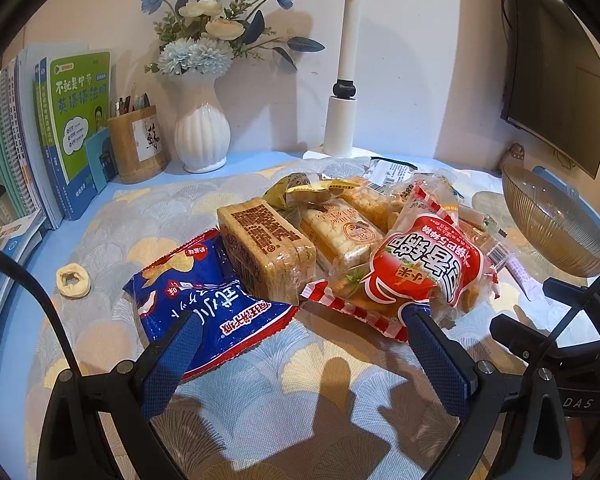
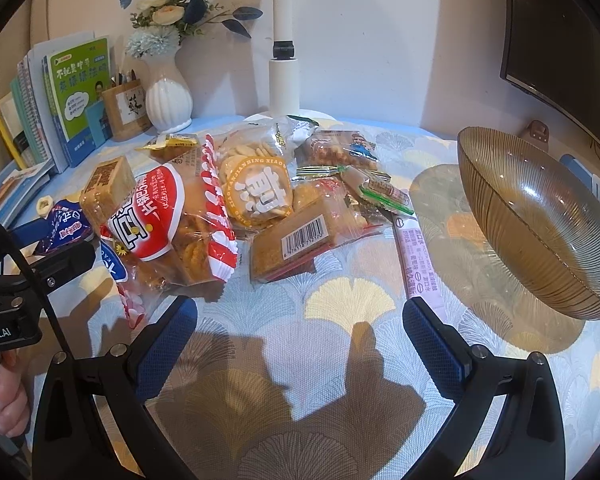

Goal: Organize snacks

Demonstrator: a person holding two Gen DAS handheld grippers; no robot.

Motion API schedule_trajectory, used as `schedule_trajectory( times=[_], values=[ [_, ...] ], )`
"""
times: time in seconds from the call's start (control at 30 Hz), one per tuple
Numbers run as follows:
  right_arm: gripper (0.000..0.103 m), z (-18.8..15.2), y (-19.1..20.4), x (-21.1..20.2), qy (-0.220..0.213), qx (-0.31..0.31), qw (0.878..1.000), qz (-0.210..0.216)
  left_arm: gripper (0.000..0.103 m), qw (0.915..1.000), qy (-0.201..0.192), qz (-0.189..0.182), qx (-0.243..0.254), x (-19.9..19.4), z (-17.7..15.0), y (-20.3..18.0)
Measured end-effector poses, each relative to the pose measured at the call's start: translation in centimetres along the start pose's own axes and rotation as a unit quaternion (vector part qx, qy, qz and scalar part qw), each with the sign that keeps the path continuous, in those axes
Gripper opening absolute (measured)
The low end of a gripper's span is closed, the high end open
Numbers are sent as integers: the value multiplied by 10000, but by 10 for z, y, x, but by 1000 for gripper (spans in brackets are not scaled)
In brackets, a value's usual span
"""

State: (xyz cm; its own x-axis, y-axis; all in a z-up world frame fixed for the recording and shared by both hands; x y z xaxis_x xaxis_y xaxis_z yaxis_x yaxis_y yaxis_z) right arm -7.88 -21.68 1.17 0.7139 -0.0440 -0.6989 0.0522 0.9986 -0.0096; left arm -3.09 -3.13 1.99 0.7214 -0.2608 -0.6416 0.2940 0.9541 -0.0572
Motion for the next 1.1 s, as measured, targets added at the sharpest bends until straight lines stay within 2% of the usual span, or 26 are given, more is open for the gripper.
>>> schedule_trajectory(
  times=[1.1],
  values=[
    [103, 0, 2, 0, 12, -54, 10000, -12, 102, 10000, 26, -4, -10, 2, -1, 0]
  ],
)
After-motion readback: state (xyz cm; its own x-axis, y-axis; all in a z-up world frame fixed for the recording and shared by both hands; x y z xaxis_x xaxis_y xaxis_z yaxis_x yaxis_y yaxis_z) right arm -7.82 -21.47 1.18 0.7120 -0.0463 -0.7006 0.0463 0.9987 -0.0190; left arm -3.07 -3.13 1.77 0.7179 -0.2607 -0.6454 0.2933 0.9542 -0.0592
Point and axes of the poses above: each gripper's, at about its wrist camera, not at the fingertips, and x roughly the way its jaws point, y to its left, z to its top, the point moved 3 cm from there along x, roughly the way its jaws point
